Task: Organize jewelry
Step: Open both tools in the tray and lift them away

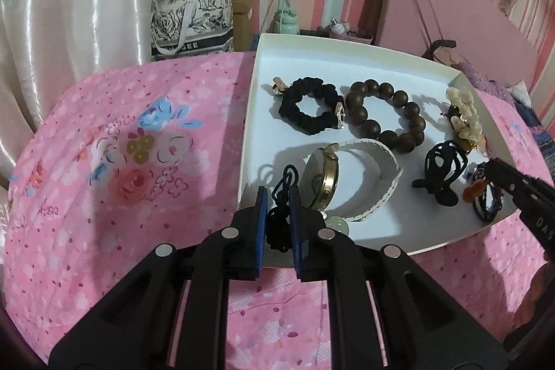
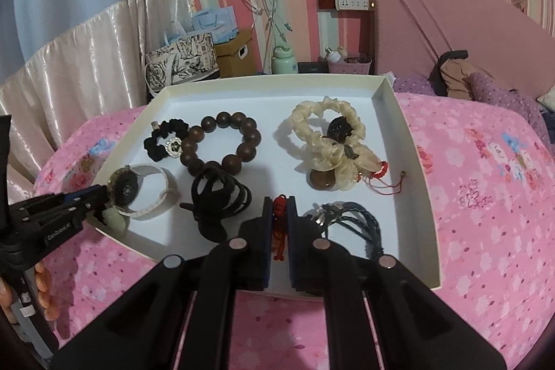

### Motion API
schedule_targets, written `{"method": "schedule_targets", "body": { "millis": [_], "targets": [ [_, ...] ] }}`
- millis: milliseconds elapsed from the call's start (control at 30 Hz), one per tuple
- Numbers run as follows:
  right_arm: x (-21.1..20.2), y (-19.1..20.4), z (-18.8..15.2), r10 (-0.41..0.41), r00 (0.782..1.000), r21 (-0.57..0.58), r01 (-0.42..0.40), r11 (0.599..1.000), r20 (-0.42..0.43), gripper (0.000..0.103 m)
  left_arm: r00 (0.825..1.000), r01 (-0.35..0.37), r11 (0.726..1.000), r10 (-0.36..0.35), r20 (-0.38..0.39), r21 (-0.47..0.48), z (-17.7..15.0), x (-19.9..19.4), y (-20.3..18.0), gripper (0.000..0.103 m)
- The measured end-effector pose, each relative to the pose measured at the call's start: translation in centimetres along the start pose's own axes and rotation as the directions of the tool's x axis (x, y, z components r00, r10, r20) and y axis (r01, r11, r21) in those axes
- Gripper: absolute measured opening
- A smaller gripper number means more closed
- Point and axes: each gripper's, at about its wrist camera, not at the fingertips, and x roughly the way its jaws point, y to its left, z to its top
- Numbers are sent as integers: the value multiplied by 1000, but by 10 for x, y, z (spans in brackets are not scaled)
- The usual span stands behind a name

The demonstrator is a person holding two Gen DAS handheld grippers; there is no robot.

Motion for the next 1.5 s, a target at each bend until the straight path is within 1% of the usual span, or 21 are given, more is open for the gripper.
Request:
{"method": "schedule_targets", "body": {
  "millis": [100, 133, 200, 233, 500, 733, 967, 1000, 1033, 1067, 1100, 1133, 1167, 1200, 1233, 1267, 1300, 1333, 1367, 1467, 1500],
  "targets": [
    [0, -1, 2, -40, 999, -12, 40, 999, -22, 7, 1000, -1, 1000, 1, -4, 6, -2, 1, -2, 11],
    [2, -2, 2, -55, 997, -20, 54, 998, -52, 7, 1000, 1, 1000, -1, -8, 7, -3, 2, -4, 11],
    [6, -3, 0, -42, 994, -15, 40, 999, -98, 7, 1000, 5, 1000, -5, -11, 9, -4, 2, -5, 11],
    [9, -3, -2, -54, 993, -19, 53, 998, -108, 7, 1000, 4, 1000, -4, -10, 9, -4, 1, -5, 11],
    [21, 3, -11, -43, 993, -47, 38, 998, -112, 7, 1000, 3, 1000, -3, -21, -9, -4, 4, -5, 11],
    [24, -4, -10, -29, 993, -7, 29, 1000, -118, 8, 1000, -10, 1000, 10, -14, 1, -5, 4, -7, 11],
    [22, -1, -11, -44, 993, -11, 43, 999, -114, 11, 1000, -26, 1000, 26, -15, 13, -5, 3, -7, 11],
    [20, -2, -11, -37, 993, -5, 37, 999, -115, 20, 999, -28, 999, 28, -20, 16, -5, 2, -8, 13],
    [17, -3, -10, -27, 993, 4, 28, 1000, -112, 42, 999, -32, 999, 33, -23, 17, -5, 0, -8, 15],
    [14, -4, -10, -20, 994, 15, 22, 1000, -105, 56, 999, -33, 999, 34, -25, 15, -5, -2, -8, 16],
    [8, -5, -9, -18, 996, 29, 20, 999, -88, 66, 999, -35, 999, 36, -26, 13, -5, -5, -9, 19],
    [2, -6, -9, -17, 997, 37, 19, 999, -72, 66, 999, -33, 999, 33, -26, 12, -6, -9, -10, 24],
    [-2, -7, -8, -13, 997, 41, 16, 999, -71, 66, 999, -31, 999, 31, -24, 12, -7, -14, -12, 34],
    [-7, -9, -8, 0, 997, 48, 4, 999, -71, 67, 1000, -20, 1000, 20, -12, 13, -8, -24, -14, 49],
    [-12, -10, -8, 13, 998, 54, -9, 998, -69, 73, 1000, -12, 1000, 12, 2, 13, -9, -32, -15, 56],
    [-23, -11, -11, 15, 998, 58, -12, 998, -60, 77, 1000, -3, 1000, 2, 29, 15, -12, -45, -17, 71],
    [-29, -11, -12, 7, 999, 56, -4, 998, -52, 86, 999, -2, 1000, 1, 49, 19, -13, -54, -18, 83],
    [-41, -10, -17, -18, 999, 51, 20, 998, -31, 92, 996, -11, 1000, 9, 92, 28, -18, -71, -20, 89],
    [-50, -11, -20, -39, 999, 49, 39, 998, -13, 93, 992, -16, 999, 13, 123, 31, -21, -83, -21, 96],
    [-79, -9, -26, -76, 997, 48, 75, 996, 31, 95, 976, -36, 999, 29, 216, 28, -30, -120, -21, 100],
    [-90, -8, -28, -77, 996, 54, 74, 996, 39, 98, 968, -56, 998, 48, 247, 23, -35, -134, -20, 100]
  ]
}}
